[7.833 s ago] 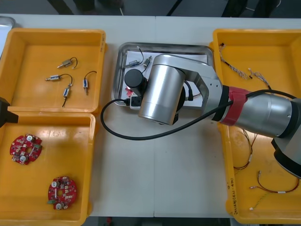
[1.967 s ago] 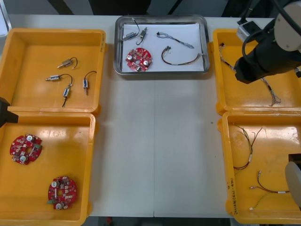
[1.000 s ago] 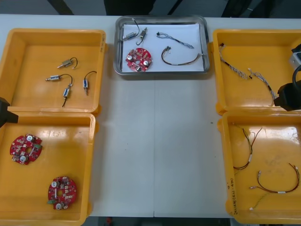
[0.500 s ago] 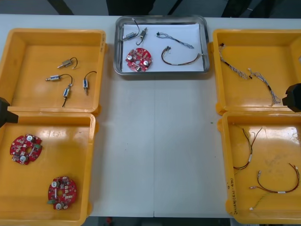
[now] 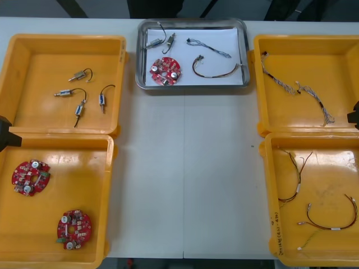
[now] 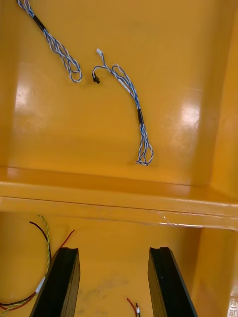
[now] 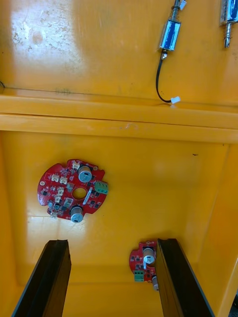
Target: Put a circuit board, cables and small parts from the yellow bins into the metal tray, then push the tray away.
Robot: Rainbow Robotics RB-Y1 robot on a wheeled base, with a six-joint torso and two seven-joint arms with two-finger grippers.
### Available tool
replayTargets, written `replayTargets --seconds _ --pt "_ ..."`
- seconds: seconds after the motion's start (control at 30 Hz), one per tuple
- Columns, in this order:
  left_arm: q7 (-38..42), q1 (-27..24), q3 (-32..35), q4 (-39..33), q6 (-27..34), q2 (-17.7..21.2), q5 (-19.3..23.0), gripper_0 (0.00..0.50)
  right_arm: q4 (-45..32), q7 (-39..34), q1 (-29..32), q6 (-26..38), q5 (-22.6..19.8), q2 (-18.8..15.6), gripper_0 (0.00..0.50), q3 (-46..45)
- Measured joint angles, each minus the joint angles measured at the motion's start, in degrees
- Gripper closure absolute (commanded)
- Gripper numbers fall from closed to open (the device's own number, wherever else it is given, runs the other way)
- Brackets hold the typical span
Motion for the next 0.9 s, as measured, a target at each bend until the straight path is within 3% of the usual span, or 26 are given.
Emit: replayTargets --seconds 0.3,0.9 --pt "0.0 0.0 0.0 0.0 0.0 0.0 0.0 0.0 -3.97 -0.12 1.49 0.0 -1.57 0.0 0.105 -1.61" --pt "0.0 0.0 0.0 0.0 0.0 0.0 0.0 0.0 -4.48 -2.4 4.61 0.0 -3.83 0.0 0.106 -1.85"
